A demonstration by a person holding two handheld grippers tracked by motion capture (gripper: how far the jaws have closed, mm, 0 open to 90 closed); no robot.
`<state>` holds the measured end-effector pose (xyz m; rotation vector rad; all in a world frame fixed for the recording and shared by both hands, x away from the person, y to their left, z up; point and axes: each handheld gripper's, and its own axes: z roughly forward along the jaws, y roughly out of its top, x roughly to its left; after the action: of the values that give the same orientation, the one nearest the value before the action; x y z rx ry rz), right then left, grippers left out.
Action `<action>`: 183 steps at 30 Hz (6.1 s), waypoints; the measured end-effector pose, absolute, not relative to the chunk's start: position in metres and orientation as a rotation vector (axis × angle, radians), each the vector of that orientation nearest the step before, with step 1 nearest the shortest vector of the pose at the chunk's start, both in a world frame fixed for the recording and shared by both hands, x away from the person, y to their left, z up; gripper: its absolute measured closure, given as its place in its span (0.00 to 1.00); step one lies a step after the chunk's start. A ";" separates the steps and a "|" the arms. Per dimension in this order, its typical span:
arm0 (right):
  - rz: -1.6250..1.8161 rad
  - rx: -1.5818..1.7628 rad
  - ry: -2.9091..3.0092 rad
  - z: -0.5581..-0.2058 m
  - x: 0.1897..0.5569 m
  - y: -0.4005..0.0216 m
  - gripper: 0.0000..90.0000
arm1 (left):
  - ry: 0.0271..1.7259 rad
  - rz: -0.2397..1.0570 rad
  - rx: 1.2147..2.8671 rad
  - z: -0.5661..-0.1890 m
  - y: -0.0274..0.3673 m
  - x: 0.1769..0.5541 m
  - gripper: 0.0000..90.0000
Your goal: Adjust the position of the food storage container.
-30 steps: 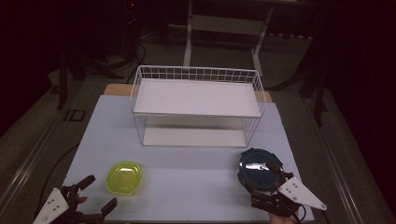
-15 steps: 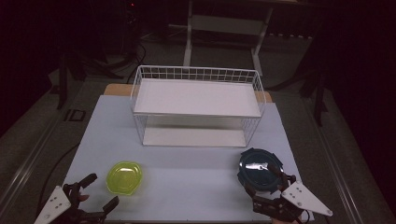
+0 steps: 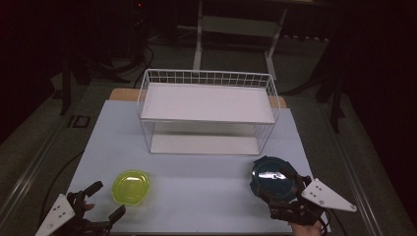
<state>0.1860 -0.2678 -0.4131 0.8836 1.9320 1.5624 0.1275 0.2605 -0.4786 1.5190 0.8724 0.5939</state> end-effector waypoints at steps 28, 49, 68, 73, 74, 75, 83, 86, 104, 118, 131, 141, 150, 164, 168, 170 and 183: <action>1.421 1.040 2.013 -0.412 0.261 -0.312 0.41 | 0.876 0.589 1.518 -0.479 0.261 0.128 0.00; 1.245 1.203 2.047 -0.460 0.288 -0.359 0.91 | 0.874 0.591 1.521 -0.479 0.261 0.128 0.00; 1.110 1.348 2.083 -0.497 0.298 -0.383 1.00 | 0.872 0.583 1.517 -0.479 0.261 0.129 0.00; 1.096 1.355 2.080 -0.499 0.297 -0.381 1.00 | 0.871 0.584 1.518 -0.479 0.261 0.128 0.00; 1.094 1.359 2.082 -0.499 0.297 -0.382 1.00 | 0.871 0.584 1.518 -0.479 0.261 0.129 0.00; 1.094 1.359 2.082 -0.499 0.297 -0.382 1.00 | 0.871 0.584 1.518 -0.479 0.261 0.129 0.00; 1.092 1.366 2.087 -0.499 0.285 -0.380 1.00 | 0.871 0.584 1.519 -0.479 0.260 0.129 0.00; 1.099 1.360 2.091 -0.499 0.279 -0.379 1.00 | 0.873 0.582 1.519 -0.479 0.260 0.129 0.00; 1.161 1.289 2.218 -0.500 0.249 -0.352 1.00 | 0.869 0.582 1.527 -0.479 0.259 0.130 0.00; 1.177 1.298 2.228 -0.502 0.249 -0.350 1.00 | 0.865 0.582 1.529 -0.479 0.259 0.129 0.00; 1.194 1.271 2.285 -0.501 0.248 -0.329 1.00 | 0.867 0.581 1.529 -0.479 0.258 0.130 0.00; 1.224 1.195 2.370 -0.499 0.250 -0.300 1.00 | 0.863 0.579 1.537 -0.479 0.257 0.130 0.00; 1.244 1.158 2.422 -0.499 0.253 -0.280 1.00 | 0.858 0.578 1.542 -0.479 0.257 0.130 0.00; 1.253 1.111 2.472 -0.499 0.253 -0.259 1.00 | 0.850 0.567 1.551 -0.480 0.255 0.130 0.00; 1.268 1.128 2.470 -0.499 0.255 -0.259 1.00 | 0.847 0.566 1.555 -0.480 0.255 0.130 0.00; 1.256 1.119 2.470 -0.498 0.256 -0.259 1.00 | 0.845 0.560 1.561 -0.480 0.254 0.131 0.00; 1.330 1.040 2.379 -0.477 0.240 -0.264 0.81 | 0.781 0.491 1.603 -0.474 0.234 0.132 0.00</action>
<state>0.2396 -0.2640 -0.4771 1.0402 2.3792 1.3297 0.1318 0.2344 -0.4738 1.6034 0.7814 0.4912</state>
